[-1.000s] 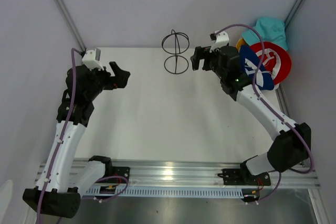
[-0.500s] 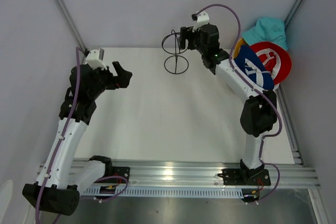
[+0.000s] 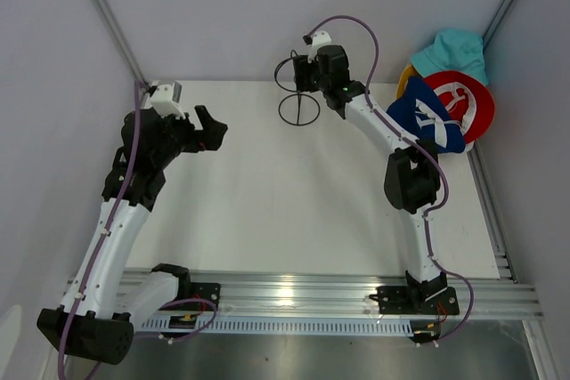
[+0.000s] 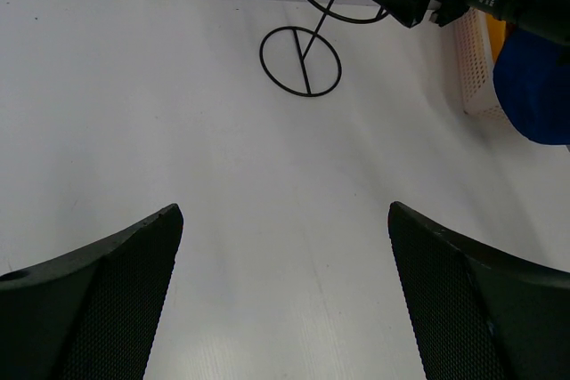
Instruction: Stack the hats
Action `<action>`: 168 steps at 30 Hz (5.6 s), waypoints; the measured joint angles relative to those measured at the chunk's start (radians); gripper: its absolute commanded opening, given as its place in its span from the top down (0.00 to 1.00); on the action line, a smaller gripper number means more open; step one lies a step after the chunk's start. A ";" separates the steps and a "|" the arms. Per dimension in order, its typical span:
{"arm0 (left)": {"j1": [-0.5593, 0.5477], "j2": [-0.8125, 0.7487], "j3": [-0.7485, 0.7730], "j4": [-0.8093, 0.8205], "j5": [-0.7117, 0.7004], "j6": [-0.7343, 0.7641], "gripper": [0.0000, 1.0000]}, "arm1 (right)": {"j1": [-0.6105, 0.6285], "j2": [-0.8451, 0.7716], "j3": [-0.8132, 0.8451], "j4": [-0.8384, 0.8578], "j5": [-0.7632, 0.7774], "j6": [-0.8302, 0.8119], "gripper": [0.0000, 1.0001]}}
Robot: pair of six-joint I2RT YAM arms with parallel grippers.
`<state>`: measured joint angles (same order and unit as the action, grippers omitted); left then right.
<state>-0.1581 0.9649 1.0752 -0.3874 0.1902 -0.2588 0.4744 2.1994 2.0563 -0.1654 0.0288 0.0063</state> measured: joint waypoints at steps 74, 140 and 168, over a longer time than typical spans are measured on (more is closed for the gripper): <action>0.027 -0.121 -0.002 -0.043 -0.141 -0.013 0.00 | 0.550 -1.045 -1.095 -0.108 -0.020 0.277 0.71; 0.027 -0.101 -0.002 -0.049 -0.100 -0.012 0.00 | -0.259 -0.520 -0.334 -0.383 0.301 -0.143 1.00; 0.101 -0.236 0.005 -0.164 -0.614 -0.172 0.00 | 0.336 -0.696 -0.513 0.239 -0.242 0.464 1.00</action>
<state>-0.0574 0.7288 1.0801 -0.5514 -0.4236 -0.4305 0.8104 1.5036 1.5436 0.0738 -0.2134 0.4702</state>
